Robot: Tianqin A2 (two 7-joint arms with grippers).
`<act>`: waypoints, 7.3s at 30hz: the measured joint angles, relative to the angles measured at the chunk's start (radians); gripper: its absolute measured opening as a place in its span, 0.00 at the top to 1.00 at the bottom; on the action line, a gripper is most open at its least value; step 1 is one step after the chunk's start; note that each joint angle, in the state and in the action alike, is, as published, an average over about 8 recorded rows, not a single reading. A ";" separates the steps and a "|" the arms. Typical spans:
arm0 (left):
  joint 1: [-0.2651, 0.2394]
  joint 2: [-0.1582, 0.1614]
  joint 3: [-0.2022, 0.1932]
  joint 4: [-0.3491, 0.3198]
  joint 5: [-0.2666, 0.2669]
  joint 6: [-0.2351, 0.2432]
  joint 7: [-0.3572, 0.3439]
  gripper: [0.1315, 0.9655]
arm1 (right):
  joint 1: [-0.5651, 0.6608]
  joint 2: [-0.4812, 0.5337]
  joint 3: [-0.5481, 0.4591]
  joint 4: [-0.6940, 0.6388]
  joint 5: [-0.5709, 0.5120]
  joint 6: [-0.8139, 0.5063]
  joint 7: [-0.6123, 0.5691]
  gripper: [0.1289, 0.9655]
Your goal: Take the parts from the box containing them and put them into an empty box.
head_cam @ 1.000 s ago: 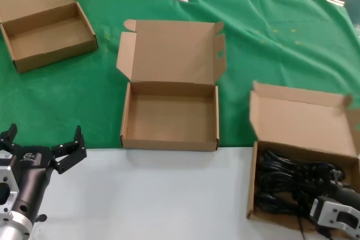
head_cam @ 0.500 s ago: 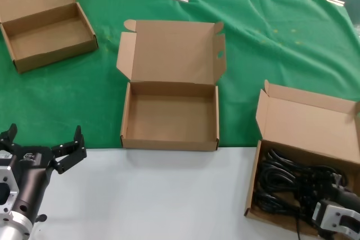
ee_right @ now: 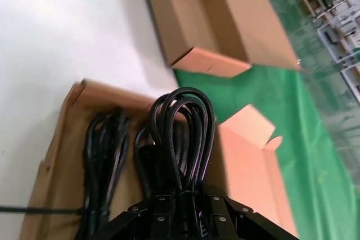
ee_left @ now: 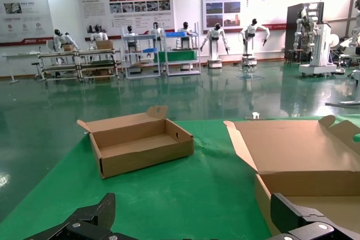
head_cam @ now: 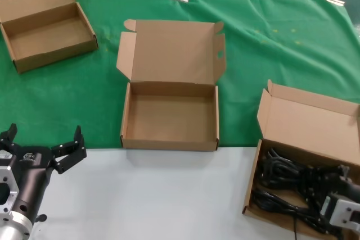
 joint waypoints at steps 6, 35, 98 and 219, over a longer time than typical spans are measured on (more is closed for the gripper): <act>0.000 0.000 0.000 0.000 0.000 0.000 0.000 0.00 | 0.011 0.046 0.000 0.112 0.000 0.029 0.035 0.88; 0.000 0.000 0.000 0.000 0.000 0.000 0.000 0.00 | 0.264 -0.496 0.000 -0.241 0.000 -0.037 -0.169 0.88; 0.000 0.000 0.000 0.000 0.000 0.000 0.000 0.00 | 0.301 -0.507 0.010 -0.244 -0.009 0.015 -0.105 0.21; 0.000 0.000 0.000 0.000 -0.001 0.000 0.001 0.00 | -0.594 -0.796 1.114 -0.070 -0.921 -0.315 1.050 0.00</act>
